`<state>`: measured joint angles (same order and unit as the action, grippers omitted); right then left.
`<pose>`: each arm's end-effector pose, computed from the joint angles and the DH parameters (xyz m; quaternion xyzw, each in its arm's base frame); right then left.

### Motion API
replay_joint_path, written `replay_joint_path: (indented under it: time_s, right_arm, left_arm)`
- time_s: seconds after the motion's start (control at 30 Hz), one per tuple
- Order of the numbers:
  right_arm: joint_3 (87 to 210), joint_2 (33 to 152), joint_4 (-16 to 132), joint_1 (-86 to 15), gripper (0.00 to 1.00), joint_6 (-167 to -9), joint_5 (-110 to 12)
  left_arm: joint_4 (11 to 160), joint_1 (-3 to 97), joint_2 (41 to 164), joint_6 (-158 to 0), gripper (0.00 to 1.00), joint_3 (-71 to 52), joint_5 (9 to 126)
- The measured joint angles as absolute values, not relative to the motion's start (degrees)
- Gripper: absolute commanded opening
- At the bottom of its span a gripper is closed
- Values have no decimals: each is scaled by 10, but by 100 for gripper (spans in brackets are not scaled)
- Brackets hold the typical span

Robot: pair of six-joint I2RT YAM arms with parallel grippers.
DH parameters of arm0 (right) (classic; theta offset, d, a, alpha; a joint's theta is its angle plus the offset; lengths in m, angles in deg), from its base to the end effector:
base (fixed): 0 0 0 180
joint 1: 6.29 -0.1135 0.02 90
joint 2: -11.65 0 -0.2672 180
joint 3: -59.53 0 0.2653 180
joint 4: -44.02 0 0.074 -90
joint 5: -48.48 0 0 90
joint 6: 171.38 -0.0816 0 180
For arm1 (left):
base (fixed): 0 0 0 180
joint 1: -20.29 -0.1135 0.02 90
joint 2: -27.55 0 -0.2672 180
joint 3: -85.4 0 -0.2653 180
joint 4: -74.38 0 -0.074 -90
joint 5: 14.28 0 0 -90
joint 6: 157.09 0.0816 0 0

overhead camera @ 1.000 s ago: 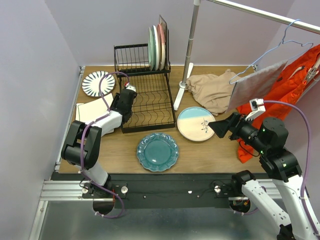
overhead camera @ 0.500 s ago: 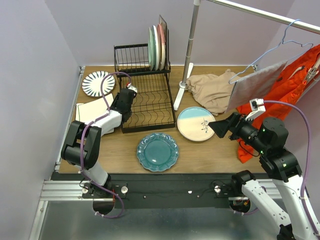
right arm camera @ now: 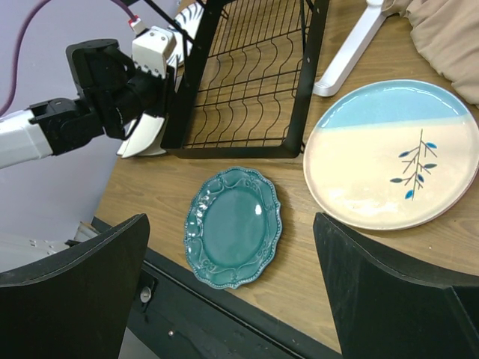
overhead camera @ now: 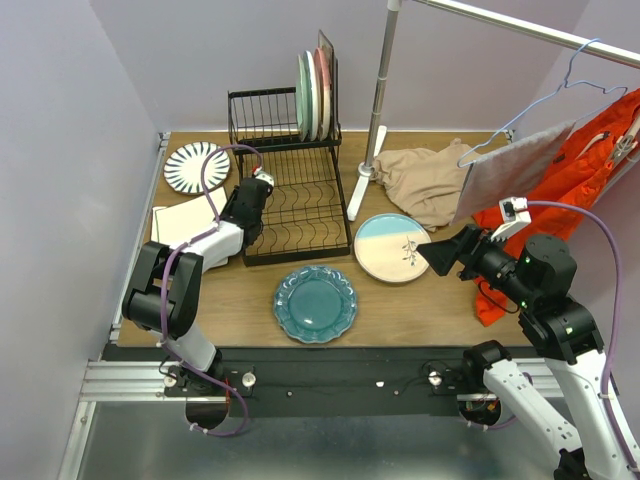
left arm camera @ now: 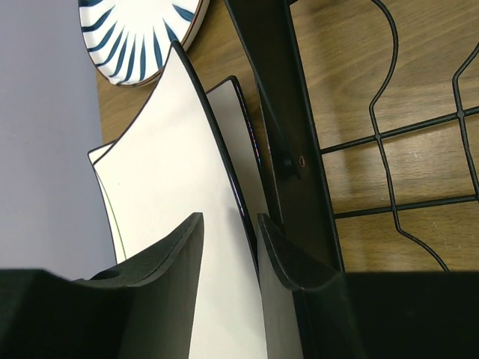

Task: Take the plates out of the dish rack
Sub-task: Place the plate at the center of the board.

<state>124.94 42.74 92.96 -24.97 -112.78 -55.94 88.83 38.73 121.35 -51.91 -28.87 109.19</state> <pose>0.1435 0.0700 0.3624 0.0107 0.7887 0.3467 0.5075 0.3714 -0.0764 0.1593 0.1425 0.8727 0.2525 0.3929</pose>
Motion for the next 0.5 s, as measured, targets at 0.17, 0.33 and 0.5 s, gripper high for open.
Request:
replay_joint_path:
  time_s: [0.17,0.33,0.5]
  right_arm:
    - [1249,428,929,-250,99,-1128,-559]
    - [1241,428,929,-250,99,-1128,-559]
    - [1238,427,929,-250,99,-1128,-559]
  left_arm:
    - [888,386,1213,-519,44,-289,1084]
    - [888,375,1204,-528,44,-292,1055]
    - [888,364,1193,-542,44,-301,1028]
